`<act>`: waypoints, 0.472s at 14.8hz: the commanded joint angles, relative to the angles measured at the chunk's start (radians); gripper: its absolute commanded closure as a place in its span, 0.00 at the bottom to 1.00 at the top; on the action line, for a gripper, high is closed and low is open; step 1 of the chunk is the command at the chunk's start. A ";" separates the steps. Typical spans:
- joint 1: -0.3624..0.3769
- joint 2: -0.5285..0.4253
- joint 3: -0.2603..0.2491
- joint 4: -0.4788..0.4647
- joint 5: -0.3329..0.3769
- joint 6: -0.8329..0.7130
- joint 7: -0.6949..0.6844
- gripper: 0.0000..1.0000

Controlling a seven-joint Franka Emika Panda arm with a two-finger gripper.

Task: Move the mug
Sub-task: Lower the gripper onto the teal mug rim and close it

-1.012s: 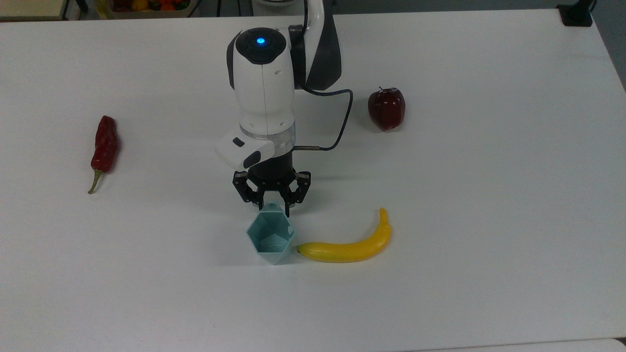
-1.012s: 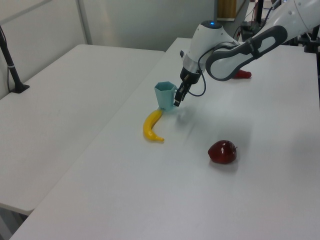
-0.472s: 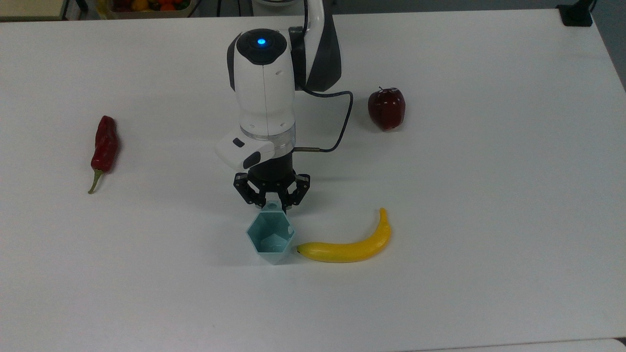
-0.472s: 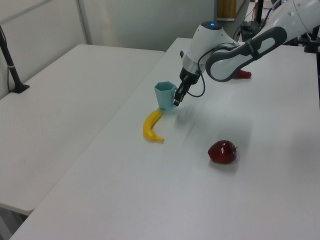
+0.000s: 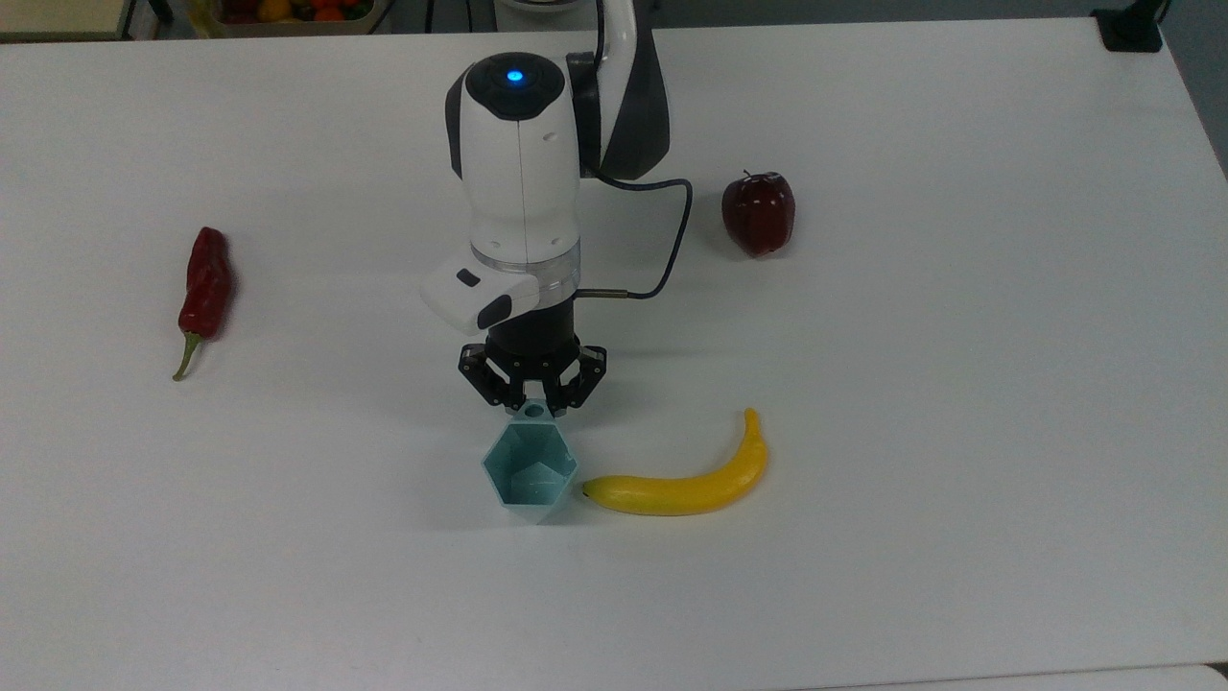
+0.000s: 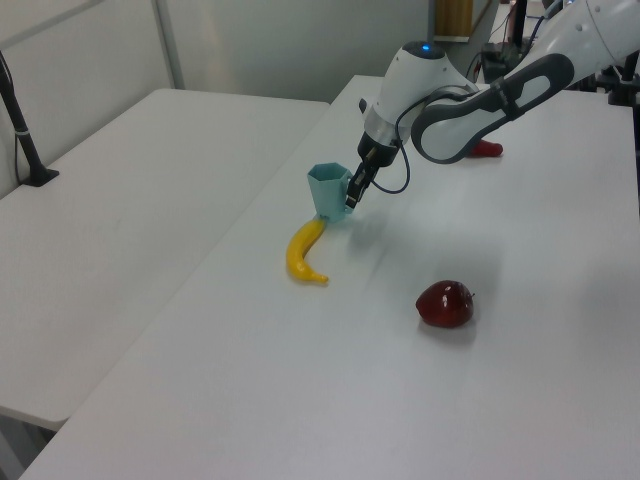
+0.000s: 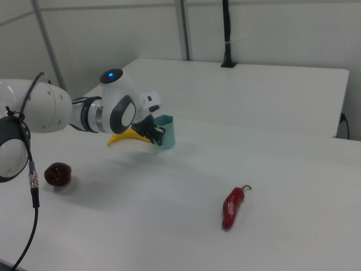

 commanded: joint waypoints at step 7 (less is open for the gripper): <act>-0.001 -0.135 -0.008 -0.100 -0.068 0.010 0.026 0.97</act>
